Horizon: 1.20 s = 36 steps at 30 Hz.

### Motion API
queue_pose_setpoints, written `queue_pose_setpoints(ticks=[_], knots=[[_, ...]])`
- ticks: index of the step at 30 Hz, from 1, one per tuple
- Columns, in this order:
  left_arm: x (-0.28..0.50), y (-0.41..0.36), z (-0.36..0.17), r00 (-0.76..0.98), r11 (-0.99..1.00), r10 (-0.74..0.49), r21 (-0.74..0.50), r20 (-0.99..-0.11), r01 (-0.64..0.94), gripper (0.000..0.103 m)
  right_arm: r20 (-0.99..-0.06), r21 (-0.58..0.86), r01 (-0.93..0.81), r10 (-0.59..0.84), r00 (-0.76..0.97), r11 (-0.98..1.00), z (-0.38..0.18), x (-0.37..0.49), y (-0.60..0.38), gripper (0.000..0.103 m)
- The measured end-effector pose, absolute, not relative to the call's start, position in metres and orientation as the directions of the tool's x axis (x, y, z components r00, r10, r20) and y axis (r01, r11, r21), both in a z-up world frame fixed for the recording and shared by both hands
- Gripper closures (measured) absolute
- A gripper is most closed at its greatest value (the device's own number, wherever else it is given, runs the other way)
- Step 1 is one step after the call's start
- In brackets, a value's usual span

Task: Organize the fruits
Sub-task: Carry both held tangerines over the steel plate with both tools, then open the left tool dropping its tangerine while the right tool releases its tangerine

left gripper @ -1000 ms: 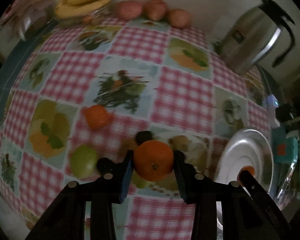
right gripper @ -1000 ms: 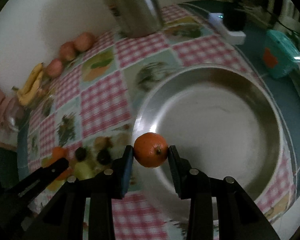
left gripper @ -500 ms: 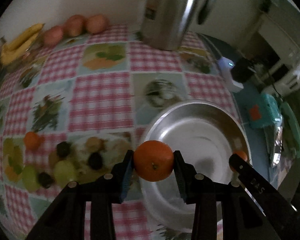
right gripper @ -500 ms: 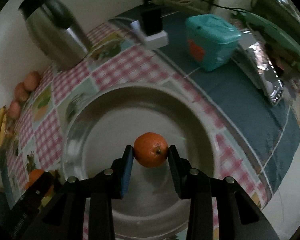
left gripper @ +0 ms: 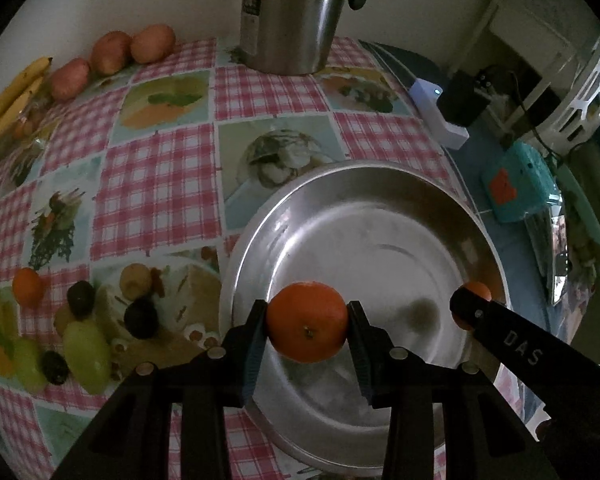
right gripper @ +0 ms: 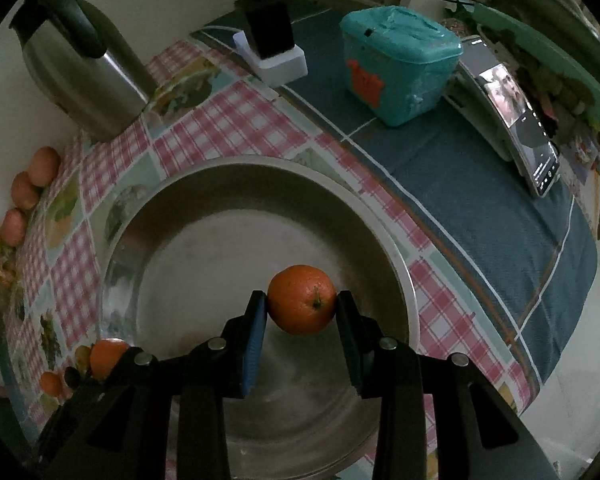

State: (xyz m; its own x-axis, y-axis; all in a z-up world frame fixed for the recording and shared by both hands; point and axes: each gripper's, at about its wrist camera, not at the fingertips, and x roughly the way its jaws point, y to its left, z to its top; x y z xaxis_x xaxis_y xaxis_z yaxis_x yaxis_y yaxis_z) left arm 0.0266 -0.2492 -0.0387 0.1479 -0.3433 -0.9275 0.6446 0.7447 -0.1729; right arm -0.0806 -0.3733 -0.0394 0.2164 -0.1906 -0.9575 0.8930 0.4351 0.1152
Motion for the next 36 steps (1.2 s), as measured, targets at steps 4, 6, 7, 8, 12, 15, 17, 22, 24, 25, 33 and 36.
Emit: queue_pose_setpoints(ticks=[4,6,7,8,12,15,17,22,24,25,33,36], knots=[[0.026,-0.249,-0.041,0.135,0.743,-0.336,-0.174,-0.932,0.646,0.061,-0.960,0.112,0.892,-0.184,0.210,0.438,-0.041,-0.081,-0.373,0.066],[0.026,-0.249,-0.041,0.134,0.744,-0.334,-0.174,-0.933,0.645,0.061,-0.961,0.110,0.891,-0.181,0.209,0.441,-0.041,-0.080,-0.372,0.066],[0.026,-0.249,-0.041,0.132,0.745,-0.331,-0.173,-0.934,0.645,0.061,-0.962,0.108,0.889,-0.180,0.207,0.444,-0.041,-0.079,-0.372,0.066],[0.027,-0.249,-0.042,0.131,0.745,-0.329,-0.172,-0.935,0.644,0.061,-0.962,0.105,0.888,-0.180,0.204,0.447,-0.042,-0.078,-0.372,0.066],[0.027,-0.250,-0.043,0.130,0.747,-0.323,-0.169,-0.937,0.643,0.061,-0.966,0.097,0.884,-0.169,0.194,0.457,-0.046,-0.076,-0.371,0.066],[0.026,-0.250,-0.043,0.129,0.747,-0.322,-0.168,-0.938,0.643,0.061,-0.968,0.095,0.882,-0.165,0.191,0.461,-0.048,-0.074,-0.369,0.066],[0.026,-0.250,-0.044,0.125,0.749,-0.316,-0.166,-0.940,0.642,0.061,-0.969,0.092,0.881,-0.163,0.187,0.464,-0.050,-0.073,-0.369,0.066],[0.028,-0.249,-0.047,0.120,0.754,-0.305,-0.163,-0.945,0.637,0.061,-0.974,0.087,0.882,-0.148,0.173,0.463,-0.056,-0.072,-0.368,0.065],[0.027,-0.250,-0.046,0.131,0.754,-0.298,-0.149,-0.945,0.640,0.060,-0.974,0.083,0.882,-0.151,0.171,0.464,-0.056,-0.072,-0.368,0.065],[0.027,-0.250,-0.046,0.135,0.754,-0.296,-0.145,-0.946,0.640,0.060,-0.974,0.081,0.882,-0.152,0.169,0.465,-0.056,-0.072,-0.368,0.065],[0.025,-0.247,-0.035,0.145,0.746,-0.324,-0.158,-0.935,0.646,0.048,-0.965,0.083,0.877,-0.181,0.189,0.474,-0.045,-0.071,-0.368,0.054],[0.026,-0.246,-0.028,0.156,0.747,-0.333,-0.160,-0.930,0.645,0.044,-0.958,0.090,0.877,-0.199,0.205,0.472,-0.036,-0.071,-0.369,0.053]])
